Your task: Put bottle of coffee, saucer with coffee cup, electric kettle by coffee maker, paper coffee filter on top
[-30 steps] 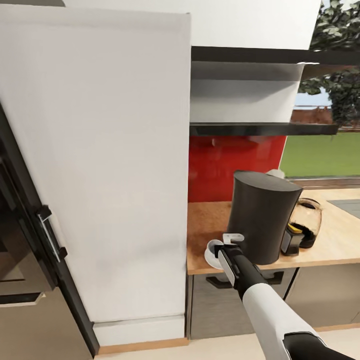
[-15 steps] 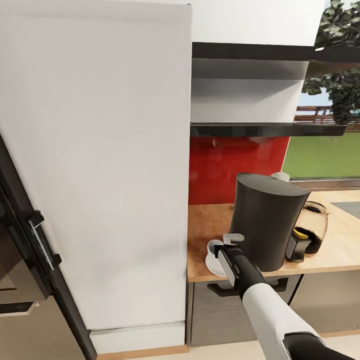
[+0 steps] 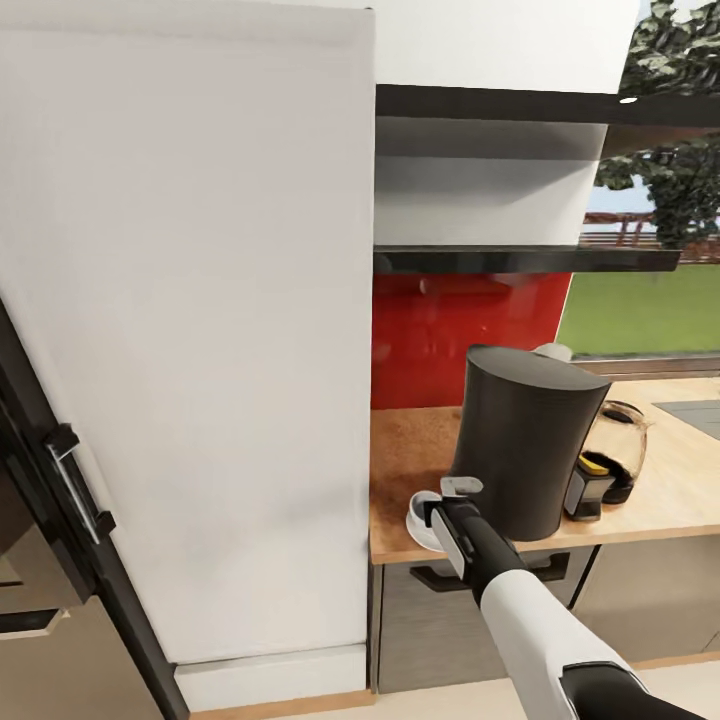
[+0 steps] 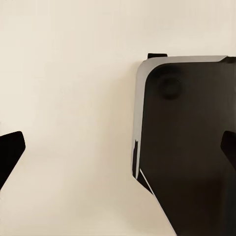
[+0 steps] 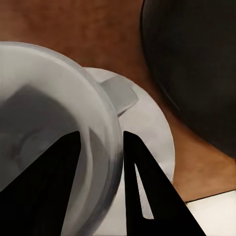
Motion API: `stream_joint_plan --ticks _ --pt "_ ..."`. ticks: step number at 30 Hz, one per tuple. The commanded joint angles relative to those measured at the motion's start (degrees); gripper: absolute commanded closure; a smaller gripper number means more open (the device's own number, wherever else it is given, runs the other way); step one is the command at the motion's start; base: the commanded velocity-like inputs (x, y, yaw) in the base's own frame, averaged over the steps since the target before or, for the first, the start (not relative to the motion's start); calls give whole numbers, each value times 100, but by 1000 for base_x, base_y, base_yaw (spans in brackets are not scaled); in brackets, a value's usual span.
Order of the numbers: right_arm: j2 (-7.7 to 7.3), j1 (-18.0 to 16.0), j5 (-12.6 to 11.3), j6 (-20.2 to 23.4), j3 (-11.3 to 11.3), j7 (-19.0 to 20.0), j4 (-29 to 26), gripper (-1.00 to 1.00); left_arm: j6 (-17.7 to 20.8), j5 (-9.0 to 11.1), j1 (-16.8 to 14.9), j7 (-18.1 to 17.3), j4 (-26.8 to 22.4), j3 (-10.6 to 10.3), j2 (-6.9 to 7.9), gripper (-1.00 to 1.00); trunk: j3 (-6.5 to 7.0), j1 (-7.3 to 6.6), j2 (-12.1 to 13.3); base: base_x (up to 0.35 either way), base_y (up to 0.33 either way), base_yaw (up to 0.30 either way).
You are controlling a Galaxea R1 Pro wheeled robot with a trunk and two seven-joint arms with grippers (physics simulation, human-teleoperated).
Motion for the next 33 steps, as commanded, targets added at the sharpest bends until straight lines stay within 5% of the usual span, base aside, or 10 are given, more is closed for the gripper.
stream_joint_plan --ticks 1,33 --pt "5 -1 9 32 3 -7 3 100 -25 -60 -3 17 10 42 1 -100 -2 2 -4 0 0 0" --pt "4 -1 11 23 -4 -21 25 100 -25 -60 -4 20 10 42 28 -100 -2 2 -4 0 0 -43"
